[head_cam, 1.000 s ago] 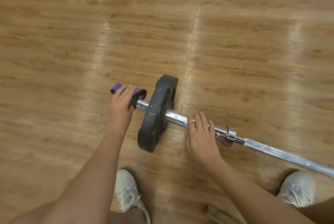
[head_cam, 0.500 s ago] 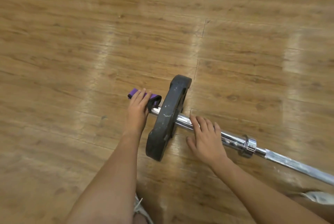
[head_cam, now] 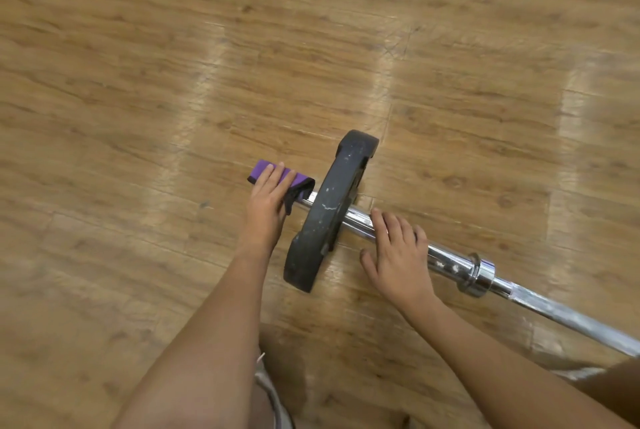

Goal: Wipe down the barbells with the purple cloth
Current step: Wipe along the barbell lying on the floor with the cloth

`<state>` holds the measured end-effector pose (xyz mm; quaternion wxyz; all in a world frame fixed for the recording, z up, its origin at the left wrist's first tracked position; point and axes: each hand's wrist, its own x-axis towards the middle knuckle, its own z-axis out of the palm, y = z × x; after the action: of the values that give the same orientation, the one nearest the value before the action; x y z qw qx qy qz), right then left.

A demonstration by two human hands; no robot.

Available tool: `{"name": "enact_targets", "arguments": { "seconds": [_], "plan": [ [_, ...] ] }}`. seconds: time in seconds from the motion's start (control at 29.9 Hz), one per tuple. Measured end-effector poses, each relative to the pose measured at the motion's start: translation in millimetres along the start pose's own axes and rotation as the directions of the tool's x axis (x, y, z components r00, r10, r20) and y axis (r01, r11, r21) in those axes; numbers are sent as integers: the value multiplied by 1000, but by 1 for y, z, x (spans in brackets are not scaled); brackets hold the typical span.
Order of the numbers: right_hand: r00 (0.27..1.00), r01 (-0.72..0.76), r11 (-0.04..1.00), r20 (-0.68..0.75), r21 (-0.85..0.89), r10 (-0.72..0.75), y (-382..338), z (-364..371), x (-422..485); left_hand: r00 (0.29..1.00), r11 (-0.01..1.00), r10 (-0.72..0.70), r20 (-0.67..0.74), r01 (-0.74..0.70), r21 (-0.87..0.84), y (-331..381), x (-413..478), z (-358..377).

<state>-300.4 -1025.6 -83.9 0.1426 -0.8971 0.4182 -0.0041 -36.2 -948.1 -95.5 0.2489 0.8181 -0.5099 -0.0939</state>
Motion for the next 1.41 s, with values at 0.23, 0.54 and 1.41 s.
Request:
{"name": "enact_targets", "arguments": {
  "seconds": [0.23, 0.54, 1.41],
  "plan": [
    [1000, -8, 1000, -12, 1, 8, 1, 3, 1, 997, 999, 47, 54, -48, 9, 14, -2, 13],
    [999, 15, 1000, -37, -21, -15, 3, 4, 0, 976, 973, -214, -29, 211, -90, 19, -9, -2],
    [996, 20, 999, -92, -26, -22, 4, 9, 3, 999, 998, -45, -30, 43, -51, 22, -5, 7]
  ]
}}
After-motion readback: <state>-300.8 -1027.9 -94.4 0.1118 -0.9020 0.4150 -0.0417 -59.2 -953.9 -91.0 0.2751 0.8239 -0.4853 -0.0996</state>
